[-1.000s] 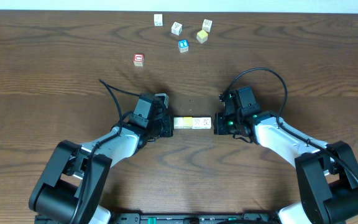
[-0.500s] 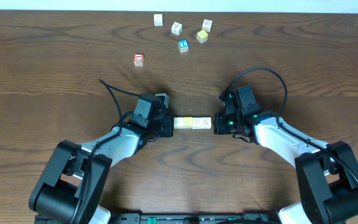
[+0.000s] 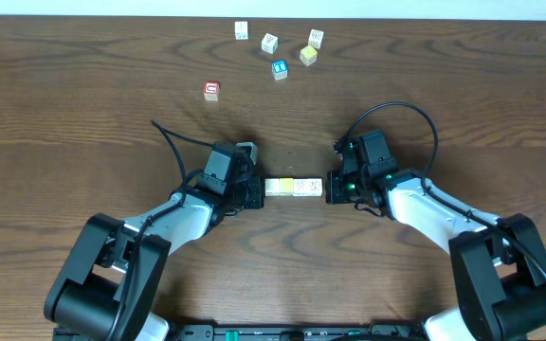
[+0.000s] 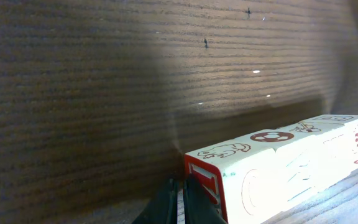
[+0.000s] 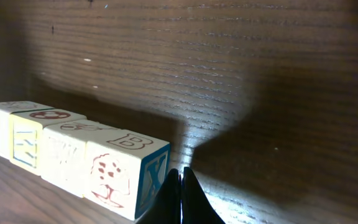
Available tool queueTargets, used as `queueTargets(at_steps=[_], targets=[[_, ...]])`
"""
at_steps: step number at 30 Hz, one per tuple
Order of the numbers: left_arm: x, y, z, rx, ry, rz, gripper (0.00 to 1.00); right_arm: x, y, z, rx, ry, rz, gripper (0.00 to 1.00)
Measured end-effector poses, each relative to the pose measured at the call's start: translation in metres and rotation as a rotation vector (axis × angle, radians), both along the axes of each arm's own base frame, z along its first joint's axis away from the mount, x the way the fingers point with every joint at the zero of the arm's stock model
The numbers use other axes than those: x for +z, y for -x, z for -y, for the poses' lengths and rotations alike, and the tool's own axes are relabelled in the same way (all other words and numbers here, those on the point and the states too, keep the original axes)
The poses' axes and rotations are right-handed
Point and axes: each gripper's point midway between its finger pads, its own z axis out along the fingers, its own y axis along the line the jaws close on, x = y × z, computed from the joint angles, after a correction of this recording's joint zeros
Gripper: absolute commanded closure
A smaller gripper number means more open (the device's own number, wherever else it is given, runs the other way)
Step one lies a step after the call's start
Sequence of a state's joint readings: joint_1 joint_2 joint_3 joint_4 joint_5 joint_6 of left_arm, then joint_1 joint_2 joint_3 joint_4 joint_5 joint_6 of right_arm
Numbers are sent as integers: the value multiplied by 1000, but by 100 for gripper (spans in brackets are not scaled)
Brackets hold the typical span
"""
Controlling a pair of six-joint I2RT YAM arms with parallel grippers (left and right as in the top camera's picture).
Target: Lift 4 blocks
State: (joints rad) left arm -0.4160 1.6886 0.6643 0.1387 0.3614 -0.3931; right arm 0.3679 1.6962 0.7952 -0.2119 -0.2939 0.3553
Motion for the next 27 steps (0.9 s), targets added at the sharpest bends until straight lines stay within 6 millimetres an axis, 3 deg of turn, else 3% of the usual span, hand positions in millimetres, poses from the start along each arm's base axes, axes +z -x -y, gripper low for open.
queueTargets(at_steps=[27], targets=[[0,-1,-1,4,-2,0,93,1,0,-13,32,-19,18,99]])
